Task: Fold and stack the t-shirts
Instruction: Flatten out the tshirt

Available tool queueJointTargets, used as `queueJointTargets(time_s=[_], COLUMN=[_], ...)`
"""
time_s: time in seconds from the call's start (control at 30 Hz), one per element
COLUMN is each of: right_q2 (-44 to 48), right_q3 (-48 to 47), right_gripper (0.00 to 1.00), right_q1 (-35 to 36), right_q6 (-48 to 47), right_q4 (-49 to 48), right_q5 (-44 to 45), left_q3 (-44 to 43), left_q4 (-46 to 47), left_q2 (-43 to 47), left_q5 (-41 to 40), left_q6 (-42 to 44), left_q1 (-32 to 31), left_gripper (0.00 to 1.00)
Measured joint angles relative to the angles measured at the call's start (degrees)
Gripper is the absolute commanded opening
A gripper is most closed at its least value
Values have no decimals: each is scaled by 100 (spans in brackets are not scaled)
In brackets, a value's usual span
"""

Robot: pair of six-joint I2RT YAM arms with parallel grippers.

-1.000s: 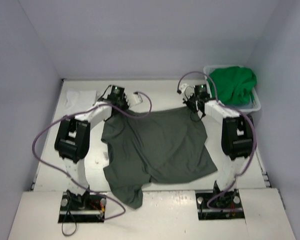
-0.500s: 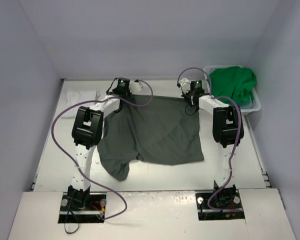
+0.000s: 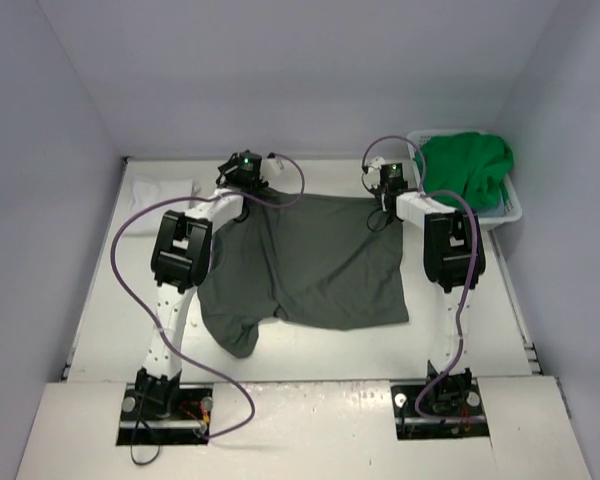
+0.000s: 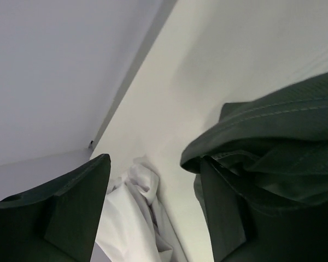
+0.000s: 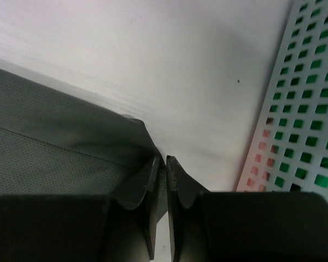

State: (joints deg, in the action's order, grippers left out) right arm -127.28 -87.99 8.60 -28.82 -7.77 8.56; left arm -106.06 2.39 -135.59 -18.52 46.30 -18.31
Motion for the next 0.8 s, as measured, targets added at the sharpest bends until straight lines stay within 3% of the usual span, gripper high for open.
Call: queueJointTargets(time_s=[0.27,0.6,0.7,0.77,0.8], right_q2=[614,2382,2660,2712,2712], right_q3=[592,1370,1462,1513,1541], right_gripper=[5,0,0,0,0], right_q1=[0,216,452,654,761], right_q6=[247,361,369,352,332], right_q4=[-83,177,538,782,933], right_q5=[264,-160,-584,-911,-1102], left_q3=[214,2031,2612,2994,3176], left_q4=[68,-533,-800,-946,-1019], left_q2=[251,2752,3471,3779,3888], left_q5=[-192,98,431,695,841], left_q6=[-28,-833,-1161,-1360,-1432], left_q1=[0,0,0,0,0], left_gripper=[61,60,47,29,25])
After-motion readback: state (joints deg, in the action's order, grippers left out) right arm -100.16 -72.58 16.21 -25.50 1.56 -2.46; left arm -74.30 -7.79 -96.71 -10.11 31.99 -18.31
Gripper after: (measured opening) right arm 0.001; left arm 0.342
